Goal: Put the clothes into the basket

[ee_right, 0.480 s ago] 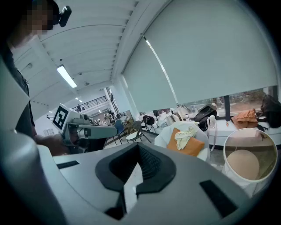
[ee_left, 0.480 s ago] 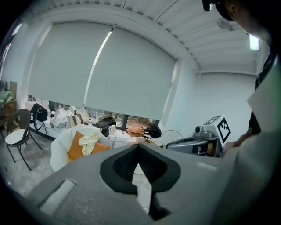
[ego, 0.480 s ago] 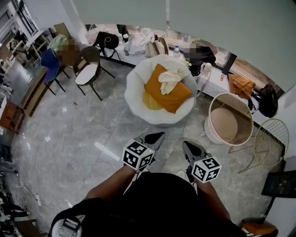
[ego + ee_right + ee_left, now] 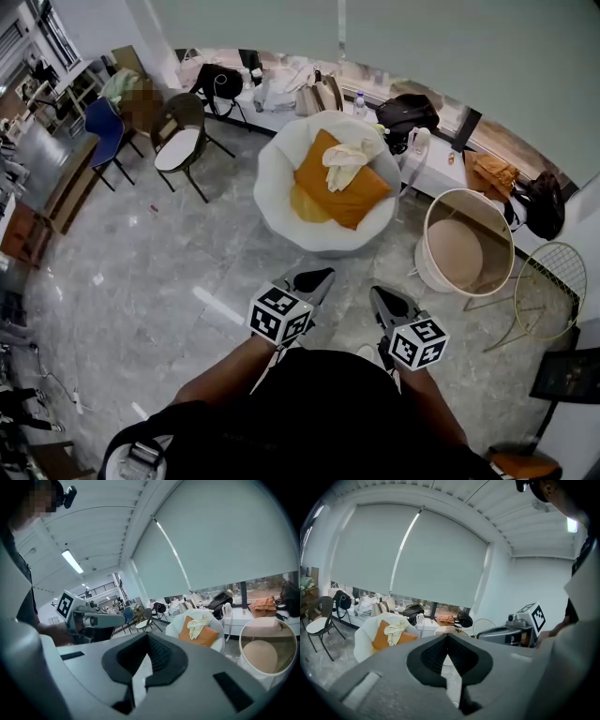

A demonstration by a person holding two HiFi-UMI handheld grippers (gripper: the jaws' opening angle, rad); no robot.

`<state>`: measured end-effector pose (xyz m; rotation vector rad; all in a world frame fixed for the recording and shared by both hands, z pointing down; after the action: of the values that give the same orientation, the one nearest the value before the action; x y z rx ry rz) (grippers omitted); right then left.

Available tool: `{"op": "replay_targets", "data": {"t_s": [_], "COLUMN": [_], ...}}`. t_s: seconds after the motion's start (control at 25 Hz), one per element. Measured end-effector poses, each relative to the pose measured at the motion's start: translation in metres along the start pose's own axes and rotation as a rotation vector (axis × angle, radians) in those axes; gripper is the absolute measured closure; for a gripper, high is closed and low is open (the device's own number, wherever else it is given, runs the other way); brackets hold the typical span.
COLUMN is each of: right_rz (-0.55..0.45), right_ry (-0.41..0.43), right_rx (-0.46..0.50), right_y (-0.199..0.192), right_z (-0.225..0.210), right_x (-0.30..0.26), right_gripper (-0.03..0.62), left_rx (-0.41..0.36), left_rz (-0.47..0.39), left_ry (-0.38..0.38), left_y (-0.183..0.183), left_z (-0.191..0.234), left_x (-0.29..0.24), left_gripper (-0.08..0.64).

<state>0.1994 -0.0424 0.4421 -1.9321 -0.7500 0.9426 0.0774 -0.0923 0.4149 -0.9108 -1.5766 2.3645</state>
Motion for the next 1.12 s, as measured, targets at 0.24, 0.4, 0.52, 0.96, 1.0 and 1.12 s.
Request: {"op": "replay_targets", "data": {"t_s": [0.24,0.4,0.52,0.96,1.0,1.12], "right_rz": [0.006,0.039,0.043,0.049,0.049,0.043], "right_ry": [0.026,0.012,0.024,0.009,0.005,0.006], "right_rx": [-0.001,0.075,0.08,0.098,0.095,0.082], "right_y": [0.001,-0.002,-0.003,-0.004,-0.004,-0.004], "right_z": [-0.001,-0.002,-0.01,-0.069,-0.076,-0.092], "right_x": [0.002,0.005,0.011,0.07,0.076,0.09], "right_gripper": [0.577,0.577,0.577,0.577,0.577,0.577], "left_rx": [0.183,0.229,0.19,0.257,0.257,0.247], "left_rz": [-0.004,0.02,0.023,-0.007,-0.012,-0.018], "left_ry": [-0.035,-0.027,-0.012,0.03,0.031,0.056], "left_y": [-0.008,-0.021,-0.021,-0.018,-0.017,-0.014], "left_z": [-0.003,-0.015,-0.024,-0.063,-0.069,-0.08], "left_x": [-0.007,-0.012,-0.018,-0.072,-0.077,-0.085], "left_gripper": [0.56,0.56,0.56,0.56,0.56,0.56]}}
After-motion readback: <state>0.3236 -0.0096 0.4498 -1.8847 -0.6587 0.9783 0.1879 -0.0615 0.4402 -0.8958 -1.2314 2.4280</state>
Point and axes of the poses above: the fingertips, and each gripper's own axes: x backward along the fingers, z to its left, y out of its top, the point moved 3 cm from there along x, backward along the fingers, and after that the axes turned 1 degree about x, right-handed, at the moved point
